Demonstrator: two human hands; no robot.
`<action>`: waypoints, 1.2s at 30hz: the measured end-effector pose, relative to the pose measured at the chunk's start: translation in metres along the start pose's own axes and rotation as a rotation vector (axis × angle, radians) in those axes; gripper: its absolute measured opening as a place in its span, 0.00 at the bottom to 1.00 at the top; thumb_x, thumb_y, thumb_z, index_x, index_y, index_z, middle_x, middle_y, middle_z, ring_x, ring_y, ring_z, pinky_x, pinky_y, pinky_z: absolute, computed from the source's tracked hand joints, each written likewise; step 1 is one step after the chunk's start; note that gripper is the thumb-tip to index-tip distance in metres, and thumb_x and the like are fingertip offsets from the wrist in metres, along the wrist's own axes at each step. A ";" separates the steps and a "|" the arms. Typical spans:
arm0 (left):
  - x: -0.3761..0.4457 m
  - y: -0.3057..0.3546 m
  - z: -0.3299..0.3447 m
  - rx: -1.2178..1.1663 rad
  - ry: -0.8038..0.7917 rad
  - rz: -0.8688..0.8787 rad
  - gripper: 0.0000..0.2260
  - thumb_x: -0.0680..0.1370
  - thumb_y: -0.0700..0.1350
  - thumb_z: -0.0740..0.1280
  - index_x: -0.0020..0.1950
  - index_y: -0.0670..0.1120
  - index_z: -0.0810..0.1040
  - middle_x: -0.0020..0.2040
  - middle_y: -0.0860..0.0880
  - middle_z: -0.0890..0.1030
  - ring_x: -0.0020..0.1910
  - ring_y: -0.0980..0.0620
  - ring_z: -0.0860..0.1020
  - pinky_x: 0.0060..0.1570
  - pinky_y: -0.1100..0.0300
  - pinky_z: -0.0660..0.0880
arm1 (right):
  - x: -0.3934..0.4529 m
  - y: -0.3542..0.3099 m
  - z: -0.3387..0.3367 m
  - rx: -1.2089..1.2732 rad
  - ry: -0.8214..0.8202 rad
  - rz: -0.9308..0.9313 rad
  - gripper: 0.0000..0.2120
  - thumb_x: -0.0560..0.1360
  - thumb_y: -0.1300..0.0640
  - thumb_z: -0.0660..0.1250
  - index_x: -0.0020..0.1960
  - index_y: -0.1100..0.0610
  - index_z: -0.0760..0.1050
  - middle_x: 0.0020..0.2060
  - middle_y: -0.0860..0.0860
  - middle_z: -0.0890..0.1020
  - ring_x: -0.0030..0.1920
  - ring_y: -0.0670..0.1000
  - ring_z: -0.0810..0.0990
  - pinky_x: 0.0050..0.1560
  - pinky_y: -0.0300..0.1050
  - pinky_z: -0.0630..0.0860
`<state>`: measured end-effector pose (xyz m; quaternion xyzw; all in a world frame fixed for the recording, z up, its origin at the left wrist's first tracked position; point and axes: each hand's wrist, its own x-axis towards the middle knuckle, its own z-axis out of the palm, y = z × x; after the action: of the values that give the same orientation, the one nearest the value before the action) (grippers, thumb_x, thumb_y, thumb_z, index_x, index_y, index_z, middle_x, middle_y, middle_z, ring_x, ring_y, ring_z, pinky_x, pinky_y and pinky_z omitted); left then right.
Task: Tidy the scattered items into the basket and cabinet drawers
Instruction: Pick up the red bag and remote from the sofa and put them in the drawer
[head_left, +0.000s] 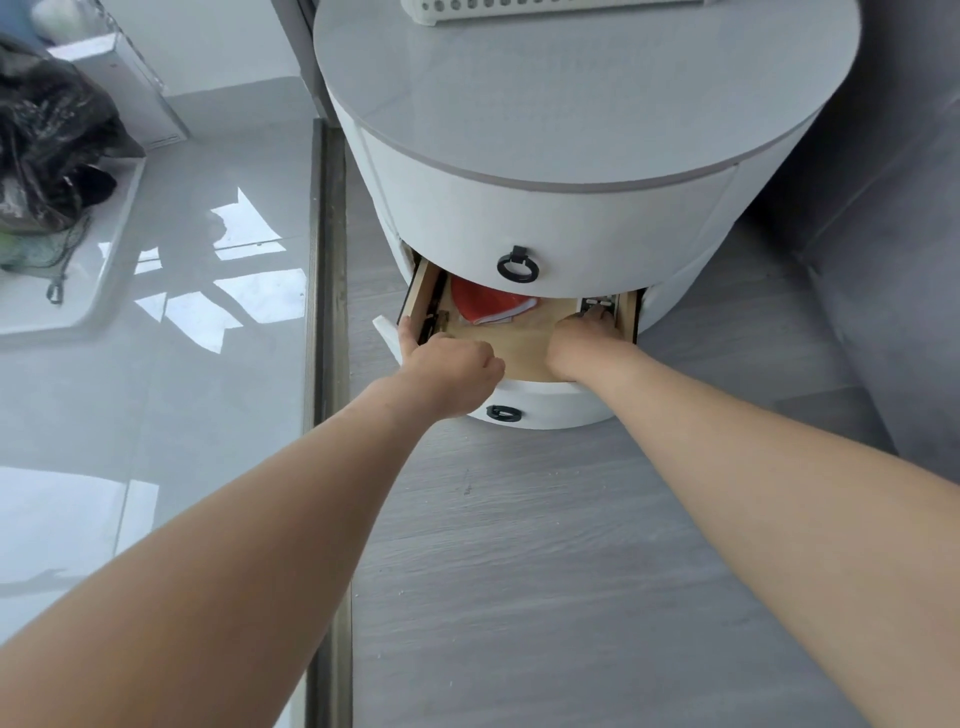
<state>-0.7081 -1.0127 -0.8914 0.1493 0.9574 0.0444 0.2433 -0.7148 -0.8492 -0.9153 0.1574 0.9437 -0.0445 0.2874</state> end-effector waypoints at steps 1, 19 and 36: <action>-0.003 0.001 0.001 -0.003 0.022 0.002 0.17 0.81 0.50 0.50 0.42 0.47 0.75 0.38 0.53 0.75 0.54 0.48 0.71 0.70 0.31 0.38 | -0.004 0.003 0.000 0.050 0.039 -0.036 0.23 0.77 0.63 0.56 0.72 0.67 0.65 0.72 0.67 0.63 0.72 0.64 0.65 0.65 0.50 0.69; -0.224 0.211 -0.214 0.114 -0.138 0.079 0.19 0.77 0.45 0.59 0.68 0.44 0.68 0.61 0.44 0.76 0.67 0.41 0.68 0.73 0.39 0.55 | -0.312 0.164 -0.195 0.483 0.088 0.123 0.11 0.77 0.62 0.61 0.57 0.63 0.72 0.57 0.61 0.73 0.56 0.62 0.74 0.45 0.45 0.67; -0.294 0.565 -0.528 0.079 0.047 0.292 0.14 0.76 0.46 0.60 0.61 0.44 0.72 0.59 0.41 0.77 0.61 0.39 0.72 0.65 0.44 0.66 | -0.468 0.477 -0.526 0.720 0.218 0.422 0.11 0.75 0.61 0.62 0.57 0.62 0.71 0.58 0.62 0.72 0.54 0.63 0.75 0.44 0.45 0.67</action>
<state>-0.5658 -0.5720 -0.2057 0.2952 0.9319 0.0448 0.2059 -0.4716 -0.4330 -0.2147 0.4409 0.8400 -0.2943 0.1156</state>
